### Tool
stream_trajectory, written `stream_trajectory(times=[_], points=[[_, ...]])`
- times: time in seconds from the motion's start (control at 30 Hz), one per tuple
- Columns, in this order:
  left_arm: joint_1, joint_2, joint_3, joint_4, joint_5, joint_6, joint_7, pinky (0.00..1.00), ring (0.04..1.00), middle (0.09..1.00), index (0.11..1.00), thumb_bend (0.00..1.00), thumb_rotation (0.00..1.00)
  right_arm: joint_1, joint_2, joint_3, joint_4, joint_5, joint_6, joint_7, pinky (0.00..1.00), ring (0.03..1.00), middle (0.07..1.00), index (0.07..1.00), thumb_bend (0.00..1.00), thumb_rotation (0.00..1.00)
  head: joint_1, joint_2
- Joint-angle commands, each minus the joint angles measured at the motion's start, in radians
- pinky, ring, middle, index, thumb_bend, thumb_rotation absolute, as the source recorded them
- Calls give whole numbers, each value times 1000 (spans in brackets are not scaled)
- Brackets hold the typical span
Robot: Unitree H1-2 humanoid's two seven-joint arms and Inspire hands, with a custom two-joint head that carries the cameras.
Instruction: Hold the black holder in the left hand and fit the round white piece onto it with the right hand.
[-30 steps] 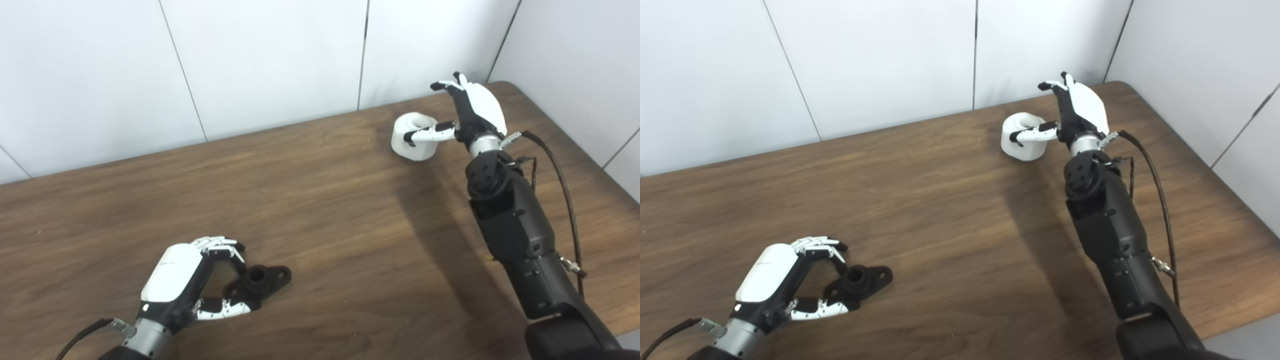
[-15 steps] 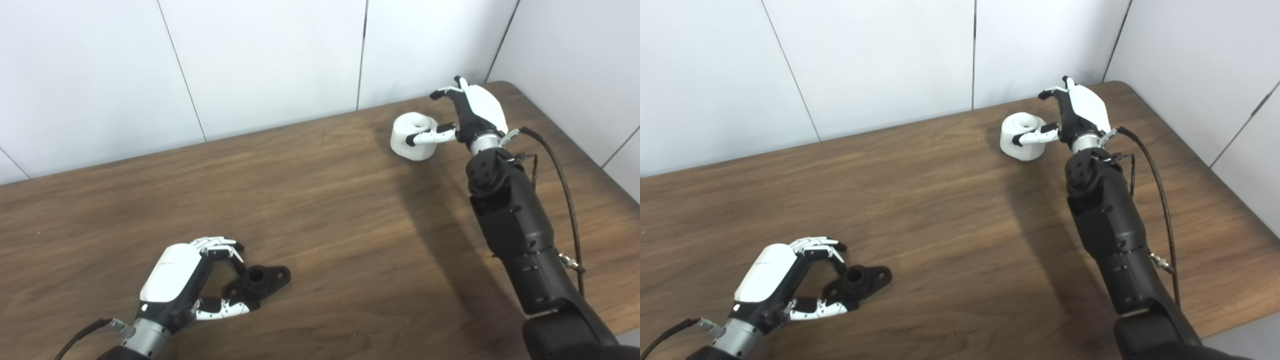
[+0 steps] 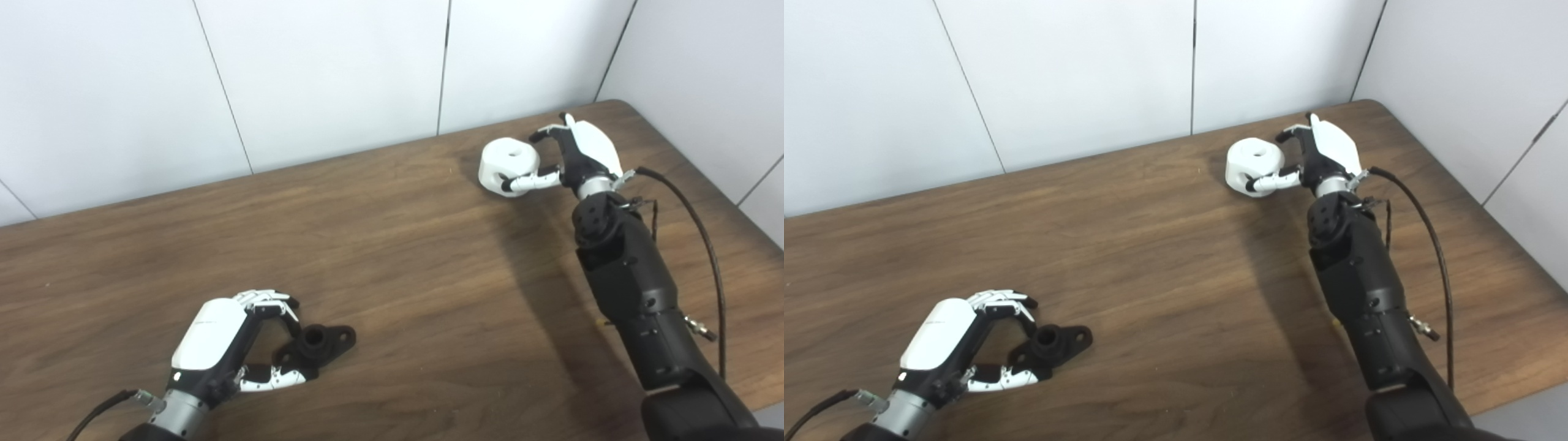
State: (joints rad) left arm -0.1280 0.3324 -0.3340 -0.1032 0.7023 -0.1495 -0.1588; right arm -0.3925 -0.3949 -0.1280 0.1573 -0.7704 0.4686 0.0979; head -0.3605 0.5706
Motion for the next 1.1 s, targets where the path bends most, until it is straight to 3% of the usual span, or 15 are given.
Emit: stream_trajectory(times=[0.0, 0.27, 1.07], points=[[-2, 18, 1, 25, 8, 10, -16, 814, 787, 738, 483, 521, 46, -39, -17, -4, -25, -4, 1, -34, 1000, 1000, 1000, 720, 991, 325, 0, 1], [-4, 20, 6, 26, 5, 1, -17, 818, 787, 738, 483, 521, 46, -36, -12, 8, -29, -5, 1, -45, 1000, 1000, 1000, 715, 975, 322, -5, 1], [-3, 19, 5, 29, 17, 0, -25, 814, 781, 734, 483, 521, 47, -39, -24, 60, -15, 85, -16, -182, 1000, 1000, 972, 670, 932, 300, -5, 2]])
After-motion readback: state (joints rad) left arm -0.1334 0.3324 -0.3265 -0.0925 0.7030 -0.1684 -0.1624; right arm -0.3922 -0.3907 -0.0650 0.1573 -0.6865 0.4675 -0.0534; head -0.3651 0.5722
